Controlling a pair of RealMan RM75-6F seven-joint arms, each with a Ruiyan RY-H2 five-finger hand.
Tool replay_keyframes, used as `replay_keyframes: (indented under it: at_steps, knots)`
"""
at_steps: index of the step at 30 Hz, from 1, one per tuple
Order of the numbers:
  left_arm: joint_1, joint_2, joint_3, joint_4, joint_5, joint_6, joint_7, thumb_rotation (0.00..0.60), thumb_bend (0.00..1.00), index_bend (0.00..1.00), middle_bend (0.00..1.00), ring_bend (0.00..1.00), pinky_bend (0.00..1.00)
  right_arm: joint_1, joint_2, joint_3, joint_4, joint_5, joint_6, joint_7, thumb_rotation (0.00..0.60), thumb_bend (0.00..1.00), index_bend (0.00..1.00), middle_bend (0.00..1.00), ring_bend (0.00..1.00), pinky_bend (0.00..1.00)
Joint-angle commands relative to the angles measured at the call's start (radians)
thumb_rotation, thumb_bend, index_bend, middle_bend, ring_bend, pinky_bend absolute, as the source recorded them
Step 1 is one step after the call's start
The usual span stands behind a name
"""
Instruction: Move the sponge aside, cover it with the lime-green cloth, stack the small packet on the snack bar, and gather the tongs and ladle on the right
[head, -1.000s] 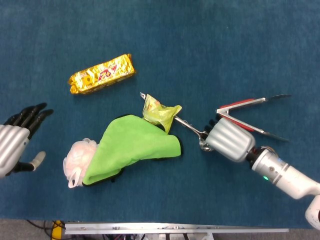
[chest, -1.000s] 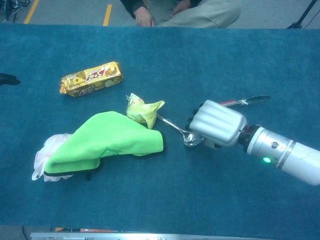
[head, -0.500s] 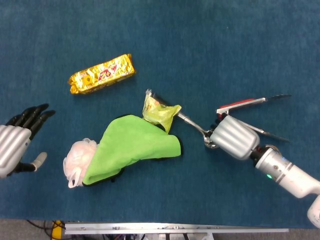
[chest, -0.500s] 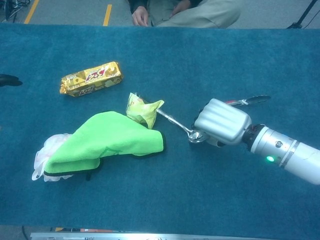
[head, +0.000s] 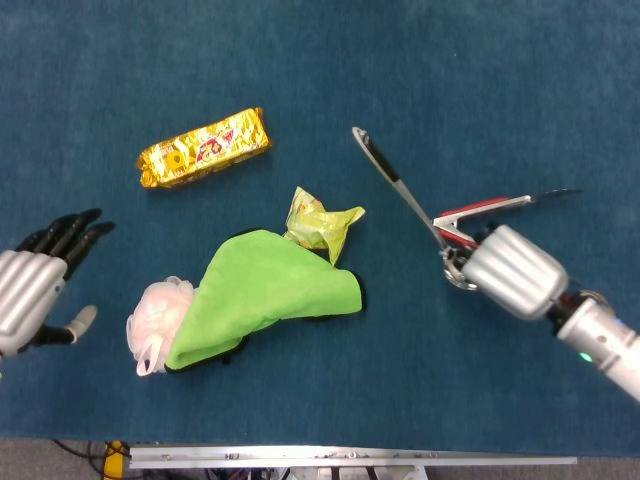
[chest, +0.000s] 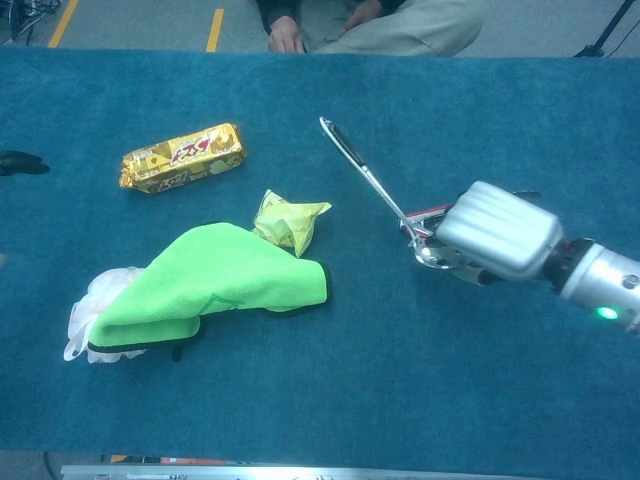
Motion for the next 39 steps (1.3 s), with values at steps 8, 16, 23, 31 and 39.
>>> replay_keyframes:
  at_steps: [8,16,23,31,39]
  knots:
    - [-0.011,-0.011,0.001,-0.014,-0.009,-0.022,0.03,0.6,0.37,0.0,0.0,0.0,0.15,-0.037,0.095,-0.038,-0.064,0.015,-0.028,0.016,0.6,0.34,0.76,0.71,0.64,0.64]
    - [-0.014,-0.015,0.0,-0.016,-0.017,-0.025,0.04,0.6,0.37,0.0,0.0,0.0,0.15,-0.039,0.141,-0.048,-0.088,0.032,-0.081,-0.024,0.6,0.34,0.68,0.65,0.57,0.64]
    - [-0.023,-0.023,-0.008,-0.013,-0.026,-0.032,0.047,0.6,0.38,0.0,0.0,0.0,0.15,-0.039,0.192,-0.044,-0.127,0.062,-0.121,-0.059,0.6,0.34,0.36,0.5,0.44,0.6]
    - [-0.036,-0.029,-0.016,-0.018,-0.038,-0.043,0.064,0.6,0.37,0.0,0.0,0.0,0.15,-0.041,0.269,-0.041,-0.192,0.059,-0.12,-0.059,0.6,0.34,0.23,0.42,0.38,0.58]
    - [-0.043,-0.02,-0.025,-0.036,-0.053,-0.04,0.084,0.6,0.37,0.0,0.0,0.0,0.15,-0.042,0.317,0.003,-0.249,0.038,-0.06,0.046,0.6,0.33,0.23,0.42,0.38,0.58]
